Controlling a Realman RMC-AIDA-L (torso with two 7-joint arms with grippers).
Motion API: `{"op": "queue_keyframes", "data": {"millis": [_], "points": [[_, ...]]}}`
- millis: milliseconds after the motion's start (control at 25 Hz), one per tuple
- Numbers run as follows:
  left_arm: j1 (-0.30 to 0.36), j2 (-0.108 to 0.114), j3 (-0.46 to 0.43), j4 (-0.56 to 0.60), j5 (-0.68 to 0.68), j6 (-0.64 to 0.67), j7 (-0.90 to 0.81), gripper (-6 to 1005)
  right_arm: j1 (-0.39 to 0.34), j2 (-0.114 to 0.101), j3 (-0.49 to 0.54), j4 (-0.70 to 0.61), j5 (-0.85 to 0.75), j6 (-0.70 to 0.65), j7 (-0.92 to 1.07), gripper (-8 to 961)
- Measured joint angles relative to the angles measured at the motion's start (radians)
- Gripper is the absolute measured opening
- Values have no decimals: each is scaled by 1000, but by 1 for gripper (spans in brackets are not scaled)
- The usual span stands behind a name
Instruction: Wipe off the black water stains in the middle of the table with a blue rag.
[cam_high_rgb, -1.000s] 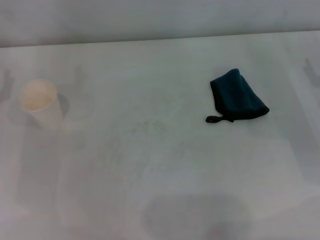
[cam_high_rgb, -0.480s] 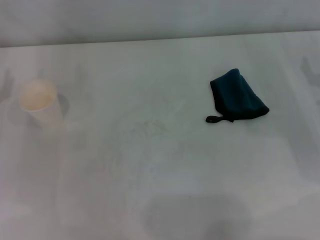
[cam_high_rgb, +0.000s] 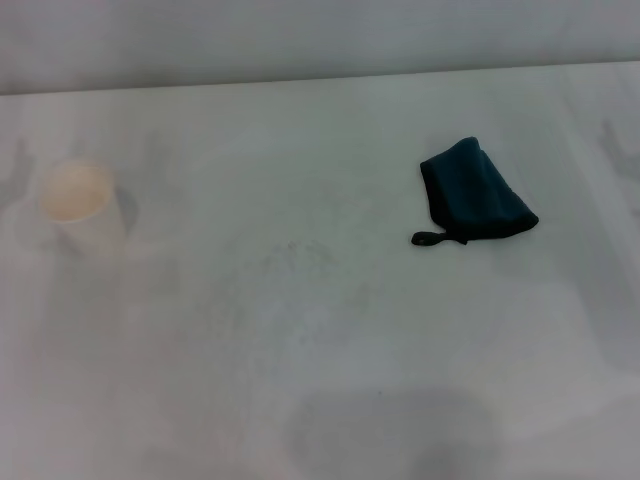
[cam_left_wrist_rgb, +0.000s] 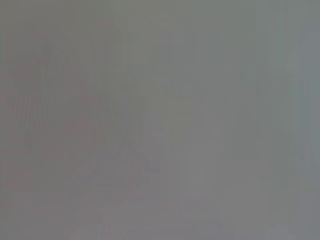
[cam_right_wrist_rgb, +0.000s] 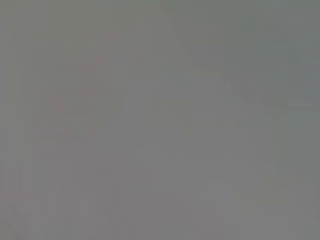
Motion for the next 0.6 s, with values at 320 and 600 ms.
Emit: {"op": "queue_keyframes", "data": {"millis": [320,600], "points": [[-6,0,-3,1,-2,-53,-8,875,-17,0,1,13,-2,36,1,860],[-11,-2,-1,0,-1,-56,-25,875,-17,0,-1,35,-5,38,3,860]]}}
